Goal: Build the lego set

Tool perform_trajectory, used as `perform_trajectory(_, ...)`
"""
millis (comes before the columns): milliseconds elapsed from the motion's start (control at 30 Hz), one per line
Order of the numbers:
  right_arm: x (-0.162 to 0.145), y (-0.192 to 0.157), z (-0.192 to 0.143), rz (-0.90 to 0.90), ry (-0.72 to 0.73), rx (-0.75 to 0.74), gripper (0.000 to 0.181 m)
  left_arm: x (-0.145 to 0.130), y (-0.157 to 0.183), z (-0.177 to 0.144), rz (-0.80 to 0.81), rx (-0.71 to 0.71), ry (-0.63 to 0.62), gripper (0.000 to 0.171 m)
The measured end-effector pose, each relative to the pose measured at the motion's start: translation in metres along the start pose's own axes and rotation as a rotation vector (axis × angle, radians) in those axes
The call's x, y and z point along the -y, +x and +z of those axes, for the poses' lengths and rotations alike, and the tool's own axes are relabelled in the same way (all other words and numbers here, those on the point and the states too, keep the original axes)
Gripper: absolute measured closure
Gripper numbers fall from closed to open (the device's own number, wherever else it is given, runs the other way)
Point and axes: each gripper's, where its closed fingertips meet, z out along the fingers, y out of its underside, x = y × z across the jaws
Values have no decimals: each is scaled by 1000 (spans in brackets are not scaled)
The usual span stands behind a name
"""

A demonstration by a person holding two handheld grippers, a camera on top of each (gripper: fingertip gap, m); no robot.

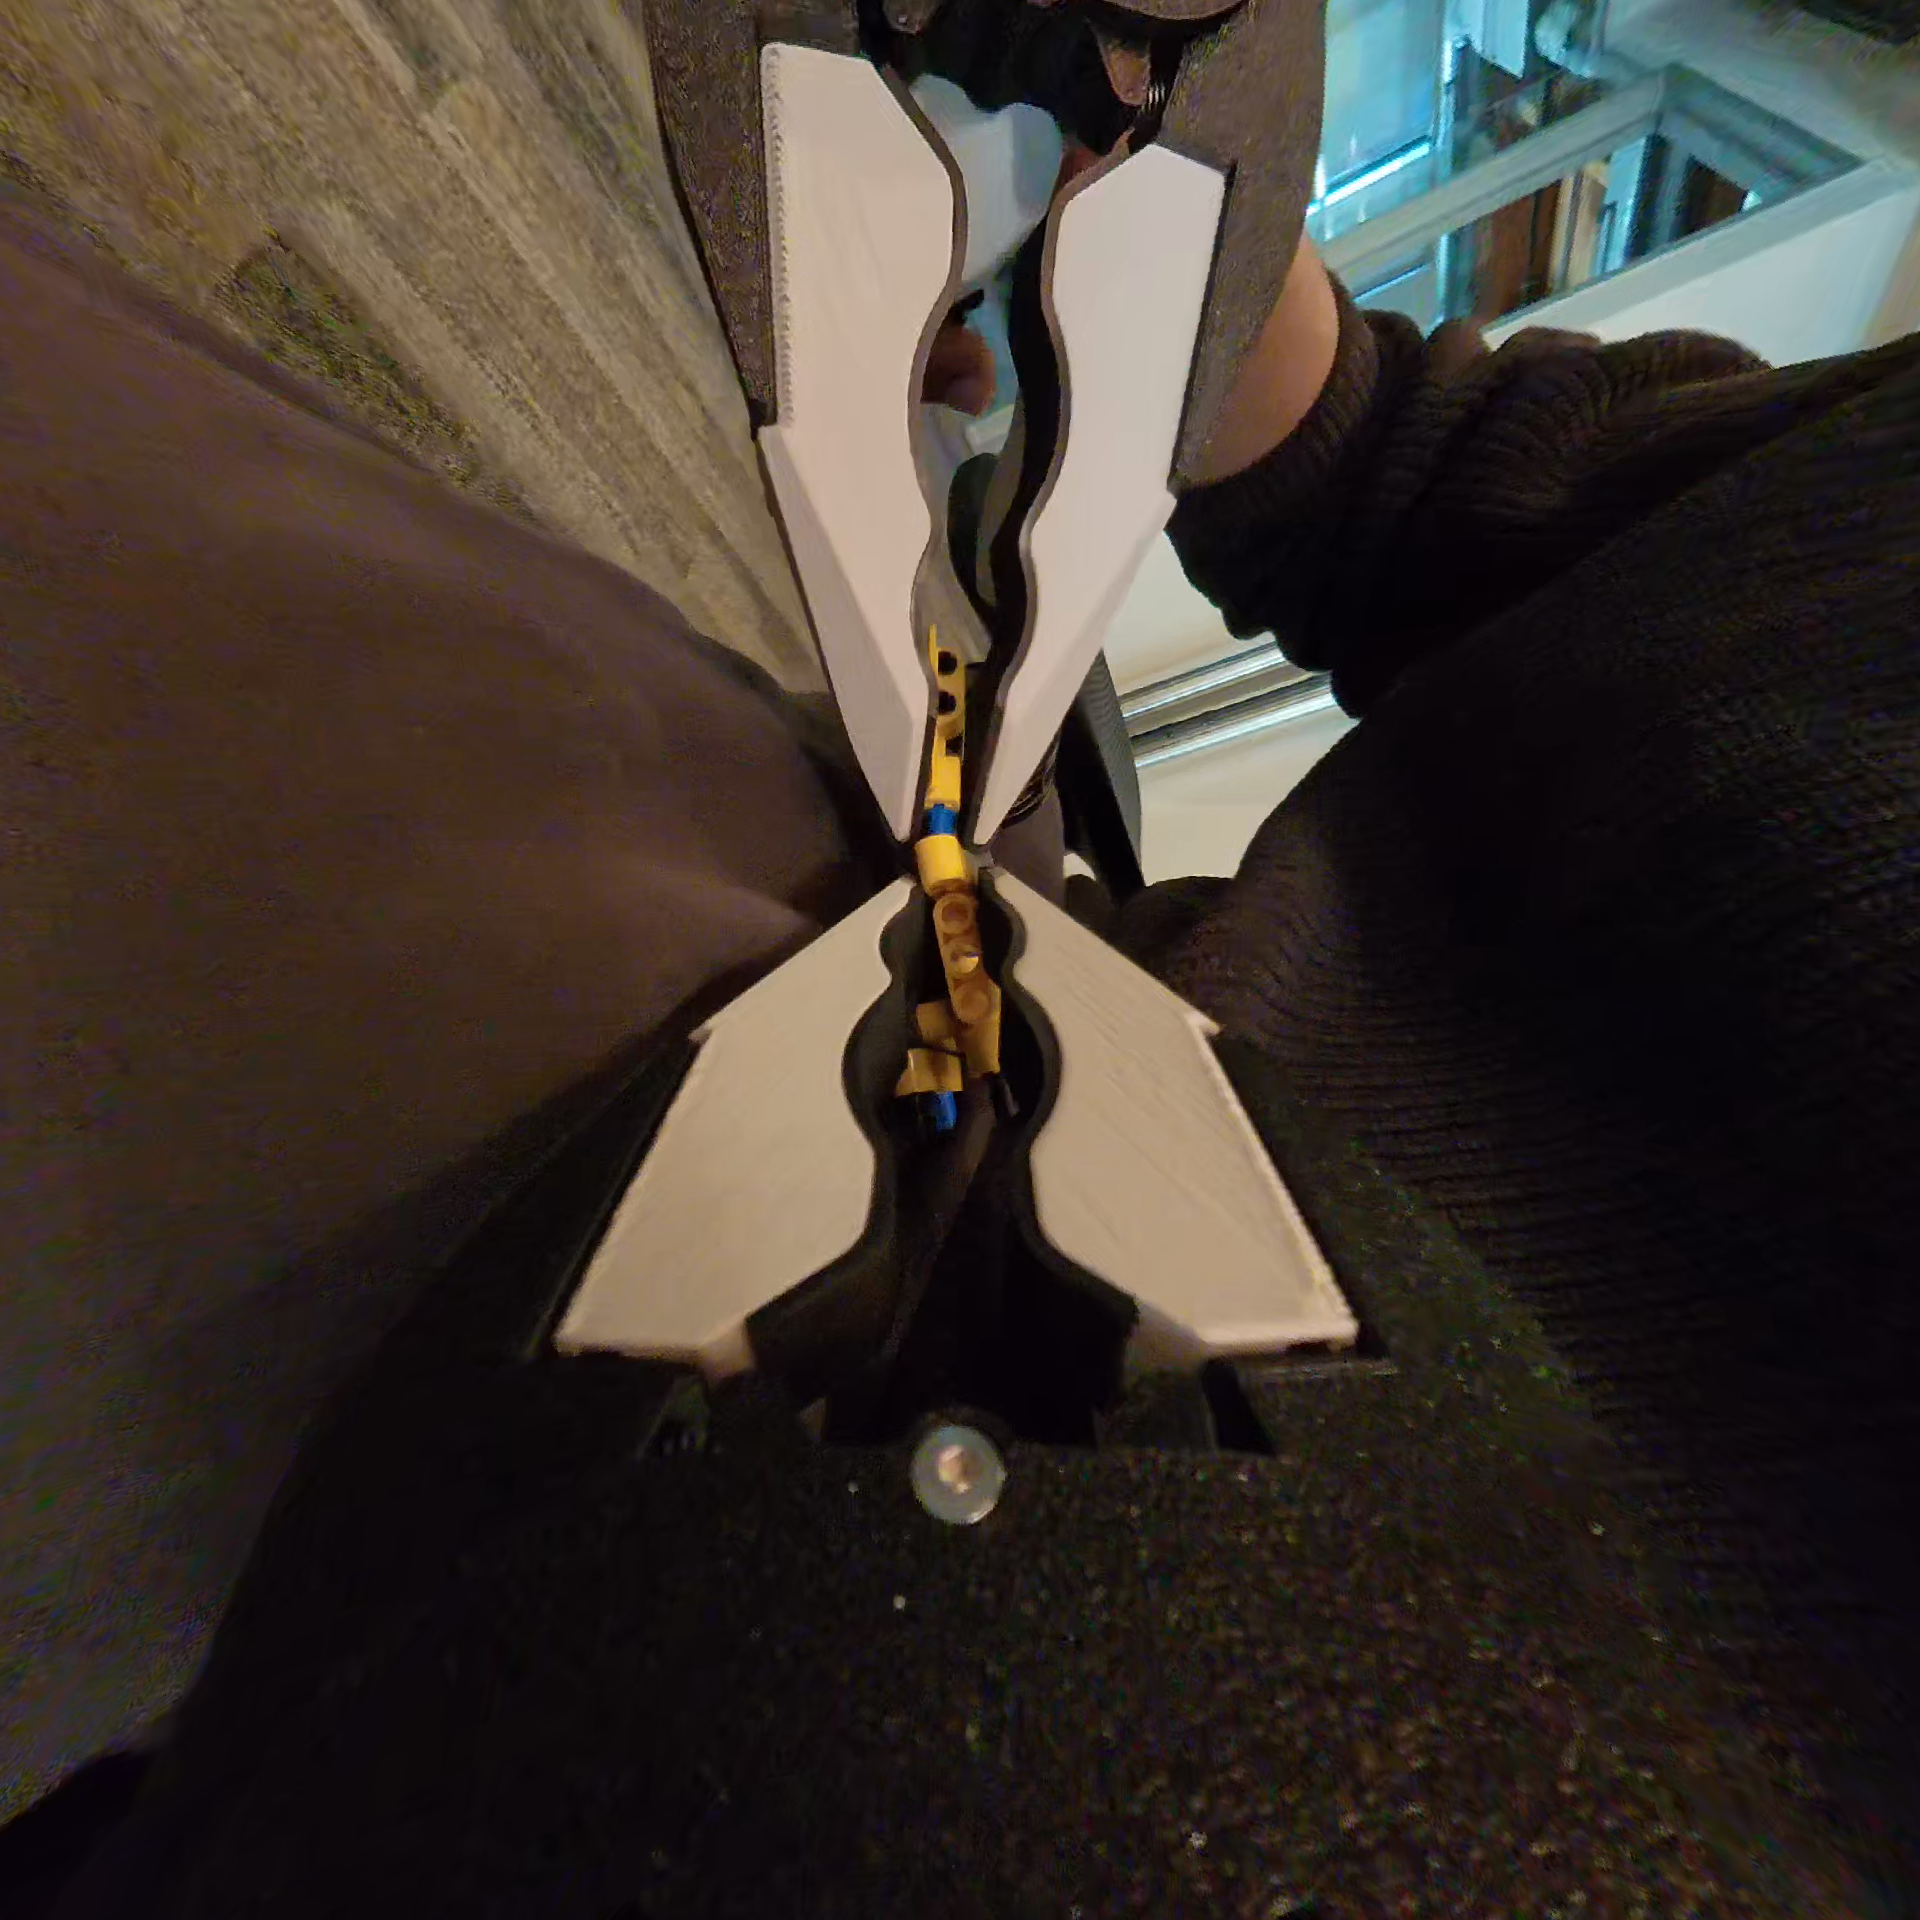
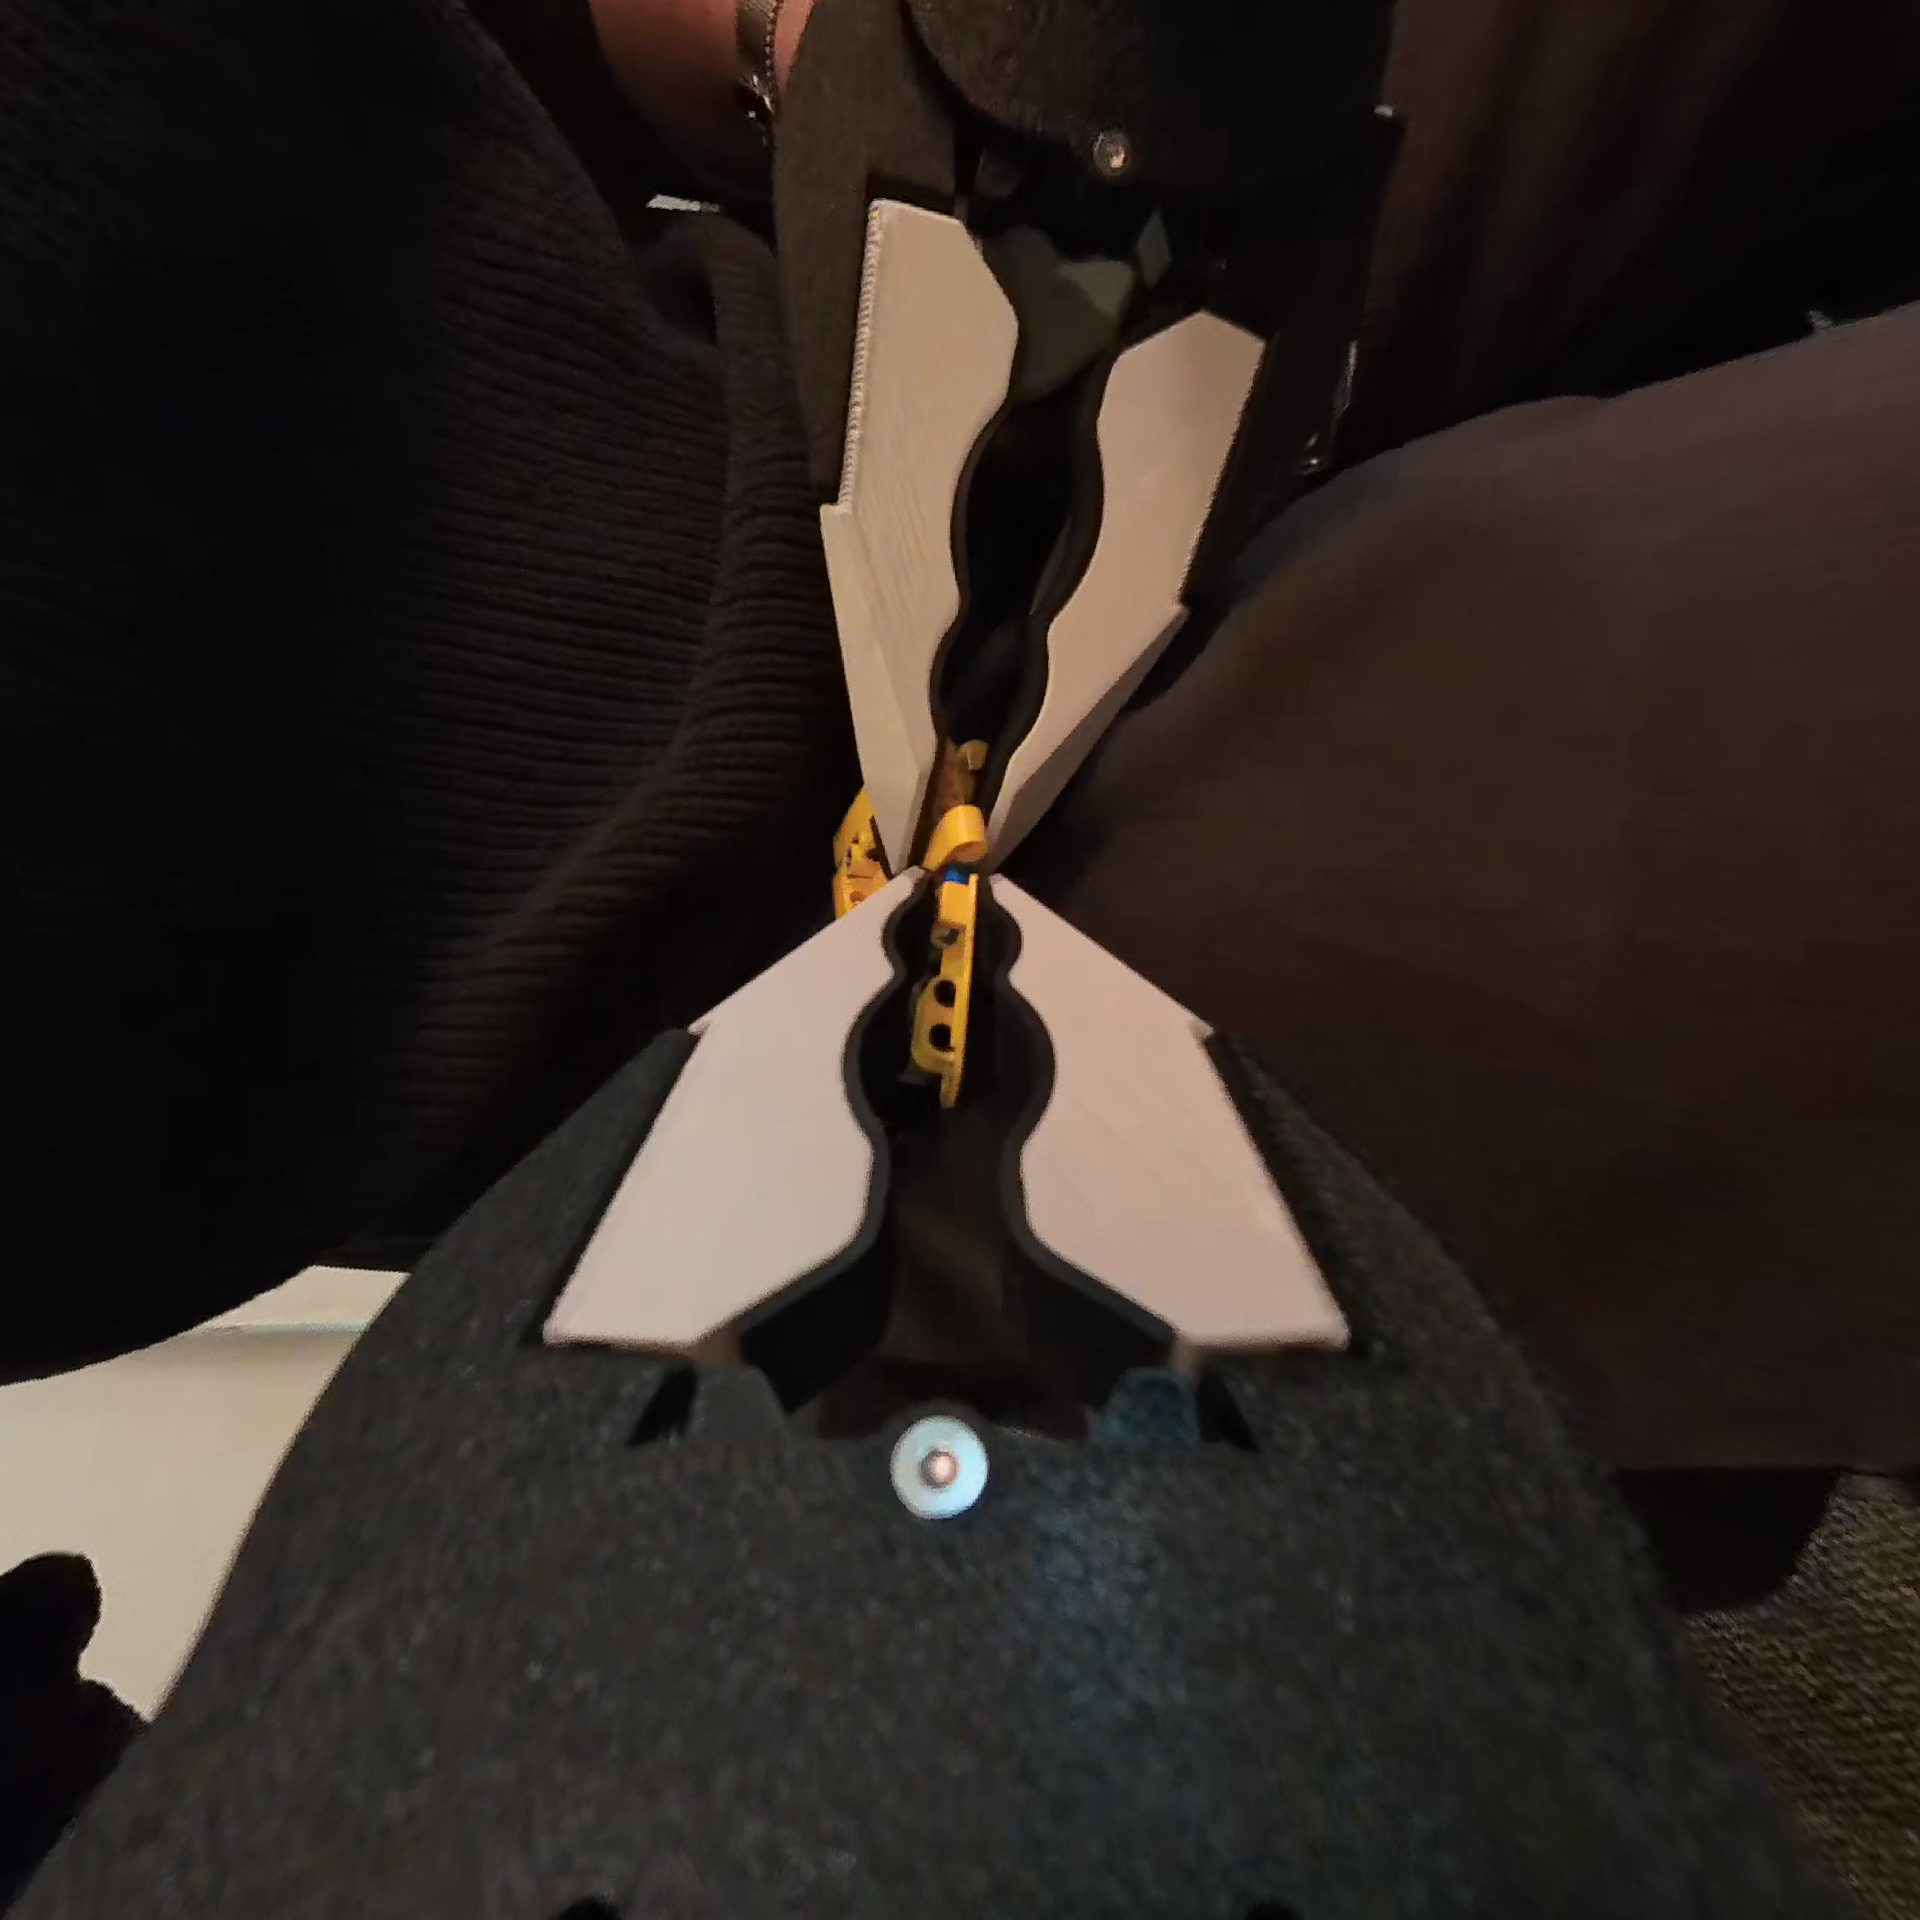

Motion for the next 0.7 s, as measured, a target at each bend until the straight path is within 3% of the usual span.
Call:
perform_trajectory(200, 5, 1, 1, 21, 39, 58, 175, 0, 1, -4, -51, -90, 22, 165)
perform_trajectory(367, 10, -8, 1, 12, 67, 102, 175, 0, 10, -6, 0, -126, 28, 166)
perform_trajectory(700, 12, -16, 0, -64, 44, 40, 175, 0, 16, -5, 121, -83, 46, 166)
